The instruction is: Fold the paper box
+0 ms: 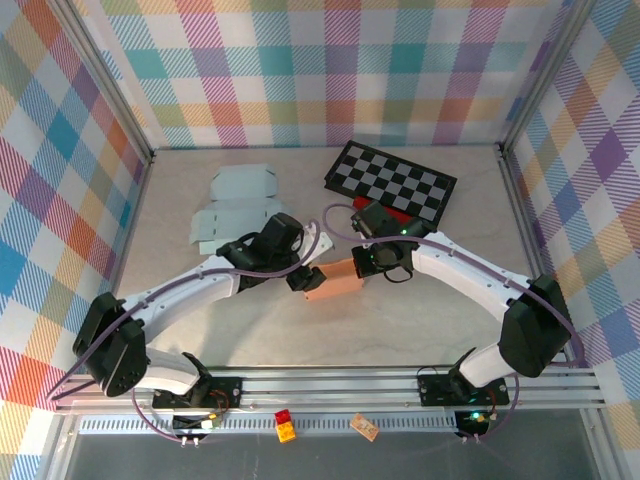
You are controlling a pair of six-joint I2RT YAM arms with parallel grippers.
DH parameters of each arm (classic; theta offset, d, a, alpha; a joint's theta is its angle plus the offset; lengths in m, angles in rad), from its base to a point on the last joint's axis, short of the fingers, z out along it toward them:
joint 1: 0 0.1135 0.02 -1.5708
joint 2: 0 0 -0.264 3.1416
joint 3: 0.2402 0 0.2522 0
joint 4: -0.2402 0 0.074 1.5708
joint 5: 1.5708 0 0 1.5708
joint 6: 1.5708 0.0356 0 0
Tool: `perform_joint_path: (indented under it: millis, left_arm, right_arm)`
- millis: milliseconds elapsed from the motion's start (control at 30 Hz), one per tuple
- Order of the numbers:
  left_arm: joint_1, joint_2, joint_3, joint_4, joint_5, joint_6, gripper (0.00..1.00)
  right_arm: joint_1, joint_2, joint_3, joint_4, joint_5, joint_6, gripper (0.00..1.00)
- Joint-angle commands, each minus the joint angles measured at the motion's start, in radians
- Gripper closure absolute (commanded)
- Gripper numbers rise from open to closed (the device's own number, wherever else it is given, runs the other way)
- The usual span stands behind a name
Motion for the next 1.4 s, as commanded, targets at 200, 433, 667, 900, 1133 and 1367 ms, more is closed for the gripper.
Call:
perform_joint_path:
  millis: [200,433,667,900,1133,1367]
  left_arm:
    - [0.007,-0.019,0.235,-0.54,-0.089,-0.397,0.57]
    - [0.005,-0.003,0.225,-0.581,-0.118,-0.408,0.59]
    - [0.003,0.075,0.252,-0.541,-0.094,-0.443,0.59]
    - [0.003,0.12,0.265,-0.52,-0.098,-0.444,0.64]
    - [-0.003,0.13,0.275,-0.499,-0.104,-0.449,0.73]
    - [-0.012,0.147,0.276,-0.494,-0.106,-0.456,0.8]
  right_arm:
    - [0.008,0.035,0.046,-0.06,-0.009,0.022,1.0]
    - [0.008,0.056,0.061,-0.085,-0.015,0.027,1.0]
    - [0.009,0.051,0.055,-0.086,-0.013,0.033,1.0]
    - [0.009,0.051,0.057,-0.085,-0.016,0.035,1.0]
    - [0.008,0.047,0.053,-0.085,-0.017,0.032,1.0]
    - [0.008,0.044,0.046,-0.082,-0.019,0.035,1.0]
